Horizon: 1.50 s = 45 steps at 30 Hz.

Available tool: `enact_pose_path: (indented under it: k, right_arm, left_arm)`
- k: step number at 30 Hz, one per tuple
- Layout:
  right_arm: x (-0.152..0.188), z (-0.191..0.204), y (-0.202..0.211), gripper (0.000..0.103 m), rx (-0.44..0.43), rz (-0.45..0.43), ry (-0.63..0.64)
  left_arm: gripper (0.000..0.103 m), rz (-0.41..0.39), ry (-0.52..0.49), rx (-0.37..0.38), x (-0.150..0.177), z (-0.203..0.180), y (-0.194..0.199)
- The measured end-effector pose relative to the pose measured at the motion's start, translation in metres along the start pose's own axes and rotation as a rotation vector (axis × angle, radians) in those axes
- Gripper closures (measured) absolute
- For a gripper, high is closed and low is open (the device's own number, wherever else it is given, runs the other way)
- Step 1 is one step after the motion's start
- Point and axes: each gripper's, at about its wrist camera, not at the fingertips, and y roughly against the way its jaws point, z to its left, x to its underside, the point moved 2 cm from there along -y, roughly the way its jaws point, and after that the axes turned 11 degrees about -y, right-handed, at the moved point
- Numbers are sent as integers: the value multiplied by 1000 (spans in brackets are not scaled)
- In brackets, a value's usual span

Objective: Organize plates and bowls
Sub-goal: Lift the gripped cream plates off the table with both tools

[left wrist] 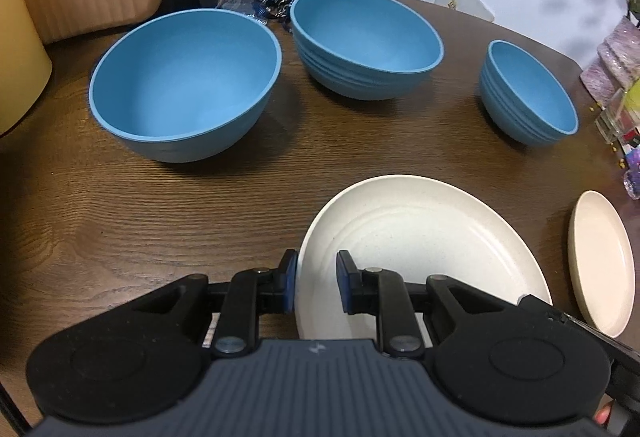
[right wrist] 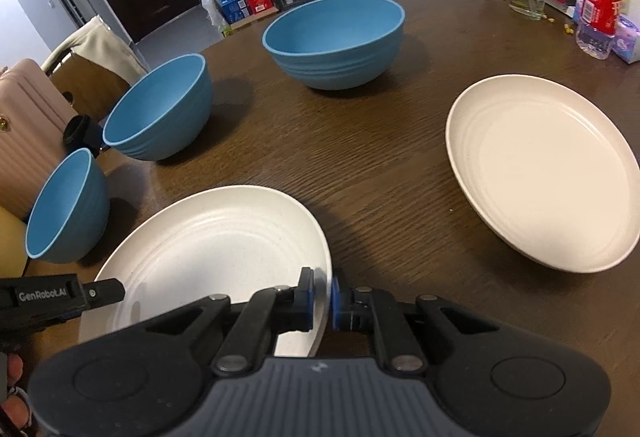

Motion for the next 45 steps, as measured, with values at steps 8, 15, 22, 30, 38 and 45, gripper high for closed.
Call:
enact_pose_path:
  k: [8, 15, 22, 30, 38, 45]
  right_arm:
    - [10, -10, 25, 94, -5, -45, -24]
    - [14, -28, 49, 94, -19, -68, -15]
    - [15, -59, 71, 94, -32, -76, -9]
    - [18, -100, 93, 94, -47, -80, -10]
    - [24, -129, 107, 94, -72, -76, 11]
    - [27, -149, 115, 94, -98, -69, 35]
  left_arm:
    - [82, -33, -33, 10, 10, -14, 23]
    - [82, -56, -15, 13, 23, -32, 44]
    - [82, -66, -15, 4, 40, -66, 59]
    - [82, -78, -13, -5, 62, -103, 75]
    - [82, -85, 2, -24, 85, -128, 87]
    - [82, -101, 21, -45, 107, -147, 100]
